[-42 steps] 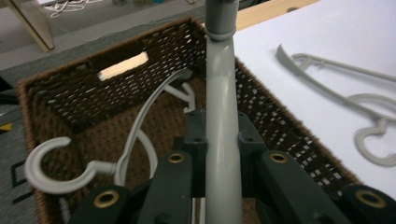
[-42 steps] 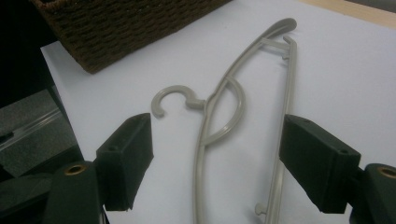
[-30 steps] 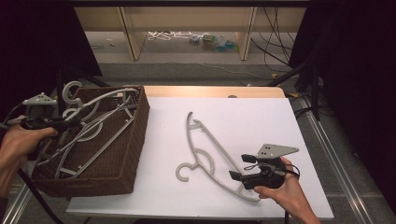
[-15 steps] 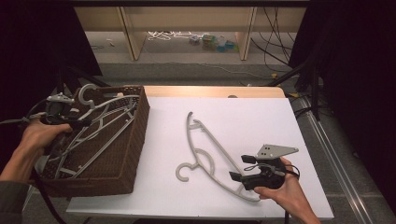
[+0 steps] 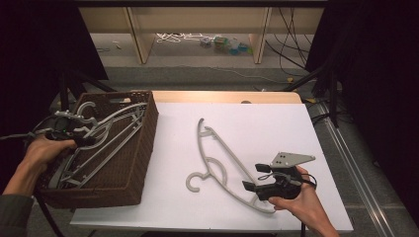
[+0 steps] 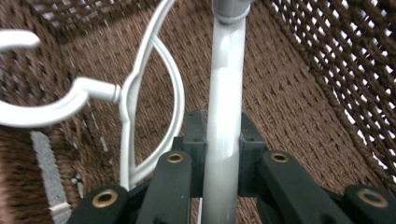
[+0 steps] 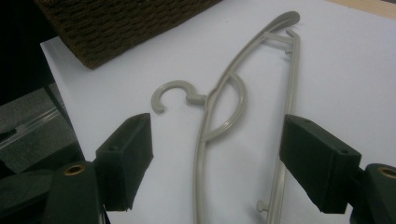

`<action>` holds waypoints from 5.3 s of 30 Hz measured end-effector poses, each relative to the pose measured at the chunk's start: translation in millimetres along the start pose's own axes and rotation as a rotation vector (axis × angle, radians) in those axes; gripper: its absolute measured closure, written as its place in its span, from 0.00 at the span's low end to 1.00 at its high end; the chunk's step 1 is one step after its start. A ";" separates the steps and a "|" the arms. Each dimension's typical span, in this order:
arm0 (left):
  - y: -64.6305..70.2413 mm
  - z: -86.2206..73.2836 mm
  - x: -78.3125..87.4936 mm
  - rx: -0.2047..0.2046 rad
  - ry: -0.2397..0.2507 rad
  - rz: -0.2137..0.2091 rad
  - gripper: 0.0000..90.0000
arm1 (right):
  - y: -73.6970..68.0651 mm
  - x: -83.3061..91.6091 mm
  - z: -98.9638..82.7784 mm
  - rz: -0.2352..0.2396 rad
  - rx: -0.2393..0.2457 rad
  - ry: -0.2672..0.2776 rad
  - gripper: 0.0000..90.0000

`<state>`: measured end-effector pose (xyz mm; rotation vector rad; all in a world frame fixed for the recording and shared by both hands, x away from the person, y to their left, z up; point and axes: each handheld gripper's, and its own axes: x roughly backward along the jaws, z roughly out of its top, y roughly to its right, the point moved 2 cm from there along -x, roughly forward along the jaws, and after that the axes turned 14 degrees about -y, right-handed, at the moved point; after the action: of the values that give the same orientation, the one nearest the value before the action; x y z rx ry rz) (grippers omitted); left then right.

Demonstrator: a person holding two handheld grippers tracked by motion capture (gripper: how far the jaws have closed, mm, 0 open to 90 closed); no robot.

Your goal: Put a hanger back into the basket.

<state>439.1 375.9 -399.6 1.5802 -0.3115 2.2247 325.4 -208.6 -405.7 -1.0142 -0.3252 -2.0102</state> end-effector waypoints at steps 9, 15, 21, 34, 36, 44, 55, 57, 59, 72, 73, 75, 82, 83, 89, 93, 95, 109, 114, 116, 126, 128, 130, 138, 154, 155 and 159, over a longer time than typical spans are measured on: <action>-2.0 -4.8 -10.7 0.008 -0.038 0.004 0.85 | 0.3 0.2 -0.1 0.003 -0.009 0.000 0.30; -9.7 -5.8 -5.2 0.037 -0.039 0.070 0.71 | 2.0 -0.1 -0.6 -0.005 -0.009 0.003 0.29; -16.1 -6.5 -3.3 0.138 -0.042 0.149 0.51 | 2.2 -1.0 -1.3 0.002 -0.012 -0.003 0.29; 17.9 -11.5 31.9 0.135 0.201 0.090 0.29 | 1.4 -2.2 -0.4 -0.019 -0.001 0.025 0.27; 29.6 -13.4 36.4 0.105 0.235 0.064 0.25 | 0.5 -3.5 -0.7 -0.022 -0.005 0.032 0.25; 79.0 -15.1 40.8 0.076 0.380 -0.061 0.24 | 0.0 -7.7 -1.1 -0.033 -0.010 0.042 0.25; 131.2 -14.4 34.7 0.029 0.488 -0.140 0.22 | -2.5 -11.0 -0.5 -0.028 -0.005 0.075 0.24; 141.1 -14.6 32.2 0.030 0.514 -0.169 0.22 | -2.2 -12.7 -1.0 -0.023 -0.007 0.091 0.24; 151.3 -14.5 28.9 0.020 0.543 -0.191 0.22 | -2.1 -11.8 -1.8 -0.008 -0.018 0.083 0.23; 198.9 -10.9 8.9 -0.071 0.633 -0.252 0.19 | -0.6 -12.8 -3.0 -0.004 -0.037 0.125 0.21; 201.6 -11.5 7.8 -0.074 0.634 -0.260 0.19 | -0.5 -13.4 -3.0 -0.003 -0.036 0.134 0.21; 207.7 -13.3 5.9 -0.069 0.645 -0.268 0.19 | -0.1 -13.4 -3.3 0.010 -0.037 0.130 0.21; 230.7 -21.8 -7.5 -0.137 0.634 -0.271 0.19 | 0.6 -18.0 -5.5 0.005 -0.031 0.109 0.21; 232.6 -22.9 -9.5 -0.146 0.633 -0.276 0.19 | 0.3 -18.7 -5.6 0.003 -0.032 0.105 0.22; 237.3 -27.7 -17.9 -0.169 0.637 -0.261 0.19 | -1.7 -23.8 -6.5 -0.021 -0.020 0.080 0.22; 237.3 -29.4 -23.9 -0.169 0.627 -0.250 0.19 | -3.7 -33.3 -7.8 -0.023 -0.006 0.036 0.20; 236.9 -30.3 -25.2 -0.174 0.621 -0.248 0.19 | -5.2 -40.1 -8.8 -0.022 0.002 0.005 0.20; 242.8 -31.7 -27.0 -0.196 0.617 -0.253 0.19 | -11.6 -97.3 -4.5 -0.042 0.089 -0.286 0.31; 243.5 -31.7 -27.1 -0.220 0.624 -0.241 0.19 | -10.6 -107.1 0.2 -0.031 0.063 -0.329 0.37; 243.2 -31.4 -27.2 -0.232 0.623 -0.235 0.19 | -8.4 -111.8 1.2 -0.028 0.090 -0.346 0.42; 244.9 -31.5 -29.4 -0.252 0.606 -0.238 0.19 | -10.2 -119.5 11.1 -0.077 0.135 -0.443 0.61; 245.6 -30.7 -30.3 -0.234 0.614 -0.256 0.19 | -12.0 -121.0 13.1 -0.088 0.148 -0.455 0.63; 244.7 -31.0 -30.1 -0.248 0.604 -0.239 0.19 | -13.4 -121.1 15.2 -0.082 0.140 -0.480 0.65; 243.6 -31.5 -31.2 -0.258 0.596 -0.232 0.19 | -11.6 -123.4 20.9 -0.079 0.127 -0.533 0.72; 238.4 -31.5 -35.2 -0.248 0.581 -0.217 0.20 | -5.3 -122.8 23.8 -0.084 0.139 -0.547 0.91; 238.2 -31.7 -35.4 -0.246 0.580 -0.215 0.20 | -5.6 -122.6 23.8 -0.085 0.147 -0.547 0.91; 238.7 -30.9 -37.0 -0.249 0.580 -0.220 0.20 | -6.2 -120.4 23.2 -0.085 0.165 -0.544 0.91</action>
<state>319.0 166.9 -434.2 0.7557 -0.2180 2.2460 371.6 -123.5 -481.3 -1.4473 -0.8201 -1.7153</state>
